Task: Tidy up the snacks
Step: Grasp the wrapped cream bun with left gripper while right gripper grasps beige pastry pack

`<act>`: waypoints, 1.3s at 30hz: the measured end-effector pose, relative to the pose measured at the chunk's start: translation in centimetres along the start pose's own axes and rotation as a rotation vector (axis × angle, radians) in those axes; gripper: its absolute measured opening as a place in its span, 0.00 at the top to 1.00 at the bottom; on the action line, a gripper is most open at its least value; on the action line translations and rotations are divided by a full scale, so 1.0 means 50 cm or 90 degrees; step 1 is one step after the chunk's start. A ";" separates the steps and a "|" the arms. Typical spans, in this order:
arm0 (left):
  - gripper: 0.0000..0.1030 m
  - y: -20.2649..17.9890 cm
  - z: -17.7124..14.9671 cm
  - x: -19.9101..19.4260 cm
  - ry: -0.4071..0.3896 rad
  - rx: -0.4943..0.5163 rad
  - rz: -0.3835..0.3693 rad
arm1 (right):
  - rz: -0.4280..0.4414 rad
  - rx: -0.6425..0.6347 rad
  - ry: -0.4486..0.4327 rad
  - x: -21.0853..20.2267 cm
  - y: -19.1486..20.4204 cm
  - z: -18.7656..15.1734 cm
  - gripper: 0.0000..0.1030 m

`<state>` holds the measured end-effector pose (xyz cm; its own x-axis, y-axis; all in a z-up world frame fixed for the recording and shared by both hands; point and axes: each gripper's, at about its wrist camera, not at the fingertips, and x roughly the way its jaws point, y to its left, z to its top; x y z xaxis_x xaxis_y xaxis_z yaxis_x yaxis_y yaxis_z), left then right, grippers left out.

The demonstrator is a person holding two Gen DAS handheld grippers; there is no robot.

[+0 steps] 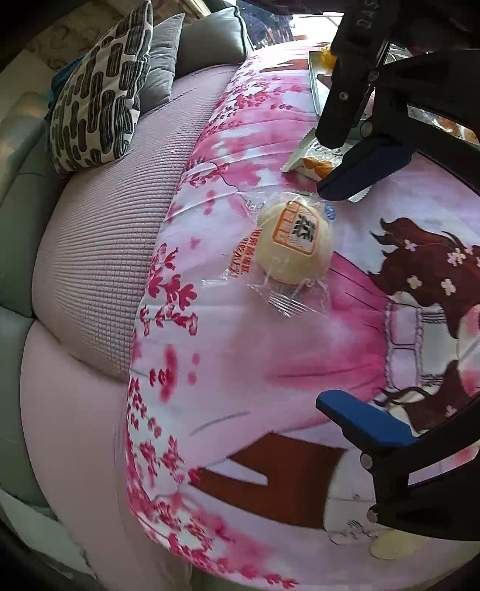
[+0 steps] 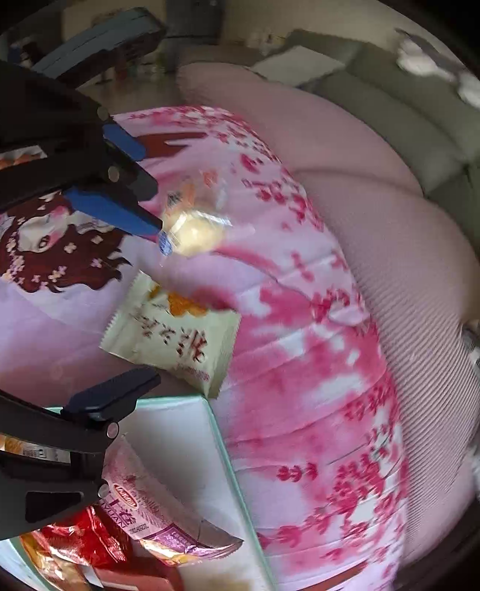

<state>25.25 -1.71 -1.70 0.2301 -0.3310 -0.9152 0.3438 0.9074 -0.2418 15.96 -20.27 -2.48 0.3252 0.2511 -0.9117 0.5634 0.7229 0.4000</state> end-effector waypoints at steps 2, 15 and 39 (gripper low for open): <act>0.01 0.003 0.006 0.013 0.006 -0.005 -0.025 | -0.002 0.016 -0.001 0.007 -0.005 0.007 0.28; 0.01 -0.004 0.037 0.062 0.018 -0.031 -0.066 | -0.032 0.057 0.000 0.041 -0.015 0.032 0.47; 0.31 0.054 0.020 0.043 -0.008 -0.089 -0.029 | -0.106 -0.028 0.011 0.084 0.042 0.037 0.37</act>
<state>27.59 -0.24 -3.98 0.2290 -0.3756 -0.8980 0.2245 0.9181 -0.3267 19.93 -18.90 -5.32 0.2171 0.1370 -0.9665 0.5739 0.7830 0.2399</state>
